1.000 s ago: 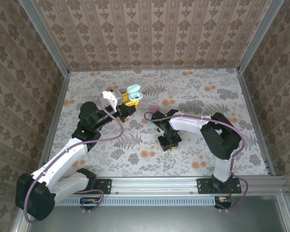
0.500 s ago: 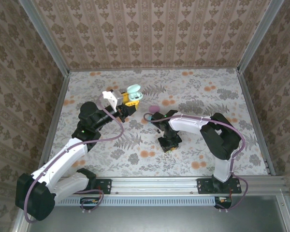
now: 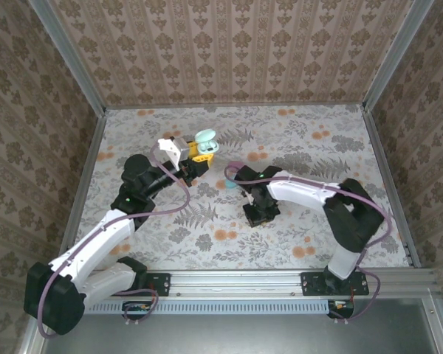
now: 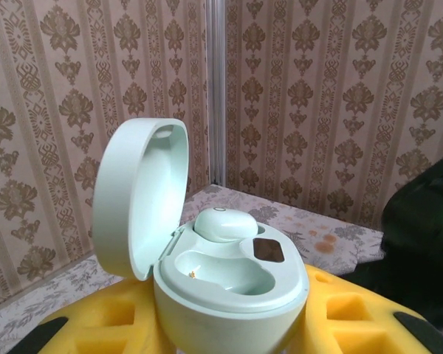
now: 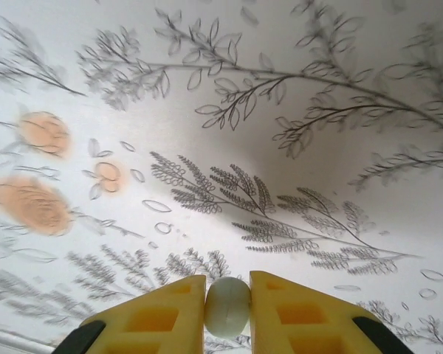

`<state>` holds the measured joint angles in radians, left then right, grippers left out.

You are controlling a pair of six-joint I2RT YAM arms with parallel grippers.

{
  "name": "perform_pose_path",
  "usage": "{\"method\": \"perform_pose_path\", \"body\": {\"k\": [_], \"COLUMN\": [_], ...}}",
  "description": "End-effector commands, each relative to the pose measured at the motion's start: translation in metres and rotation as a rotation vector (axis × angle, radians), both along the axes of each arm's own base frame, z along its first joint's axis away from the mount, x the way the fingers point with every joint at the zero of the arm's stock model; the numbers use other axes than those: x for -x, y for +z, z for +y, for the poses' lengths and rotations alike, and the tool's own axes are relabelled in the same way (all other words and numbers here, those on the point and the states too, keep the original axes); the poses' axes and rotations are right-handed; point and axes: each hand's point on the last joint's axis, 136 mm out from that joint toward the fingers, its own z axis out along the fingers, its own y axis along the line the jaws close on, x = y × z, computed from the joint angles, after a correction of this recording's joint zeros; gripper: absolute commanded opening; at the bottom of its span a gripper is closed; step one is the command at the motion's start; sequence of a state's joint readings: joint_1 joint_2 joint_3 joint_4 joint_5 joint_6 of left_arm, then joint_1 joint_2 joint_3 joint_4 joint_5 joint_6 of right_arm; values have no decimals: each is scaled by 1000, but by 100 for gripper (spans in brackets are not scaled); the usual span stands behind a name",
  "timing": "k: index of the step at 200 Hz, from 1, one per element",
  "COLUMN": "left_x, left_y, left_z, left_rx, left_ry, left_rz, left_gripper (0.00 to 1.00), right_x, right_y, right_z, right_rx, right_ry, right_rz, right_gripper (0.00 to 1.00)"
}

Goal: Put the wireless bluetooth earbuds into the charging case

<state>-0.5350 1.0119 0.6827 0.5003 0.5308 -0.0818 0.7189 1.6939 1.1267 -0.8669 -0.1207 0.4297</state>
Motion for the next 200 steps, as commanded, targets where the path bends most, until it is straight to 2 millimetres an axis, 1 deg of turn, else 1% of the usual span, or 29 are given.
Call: {"method": "perform_pose_path", "body": {"k": [1,11,29,33,36,60,77,101,125,151,155,178,196,200], "left_x": [-2,-2,-4,-4,-4,-7,-7,-6,-5,-4,1,4,6,6], "left_y": [-2,-4,-9,-9,-10,-16,-19,-25,-28,-34,-35,-36,-38,-37], "left_z": [-3,-7,-15,-17,-18,-30,-37,-48,-57,-63,-65,-69,-72,-72], "left_rx": [-4,-5,-14,-15,-15,-16,-18,-20,-14,-20,-23,-22,-25,-24], "left_ry": [-23,-40,-74,-82,-86,-108,-127,-152,-185,-201,-232,-259,-274,-276], "left_rz": [2,13,30,33,36,49,60,72,80,81,82,83,86,85], "left_gripper": [25,25,25,25,25,25,25,25,25,25,25,25,25,25], "right_x": [-14,-18,-27,-29,-30,-41,-44,-43,-42,-42,-42,-42,-42,-41], "right_y": [35,47,76,78,90,135,169,212,243,273,276,300,314,313], "right_z": [4,2,-7,-9,-11,-29,-39,-43,-39,-28,-26,-12,0,3], "right_rx": [-151,-199,-283,-292,-319,-410,-473,-552,-615,-720,-735,-854,-931,-939], "right_ry": [-98,-127,-177,-189,-196,-264,-288,-285,-262,-235,-232,-199,-164,-162], "right_rz": [-81,-109,-175,-181,-210,-337,-425,-513,-564,-598,-599,-612,-616,-604], "right_gripper": [22,22,22,22,22,22,22,22,22,22,22,22,22,22]}}
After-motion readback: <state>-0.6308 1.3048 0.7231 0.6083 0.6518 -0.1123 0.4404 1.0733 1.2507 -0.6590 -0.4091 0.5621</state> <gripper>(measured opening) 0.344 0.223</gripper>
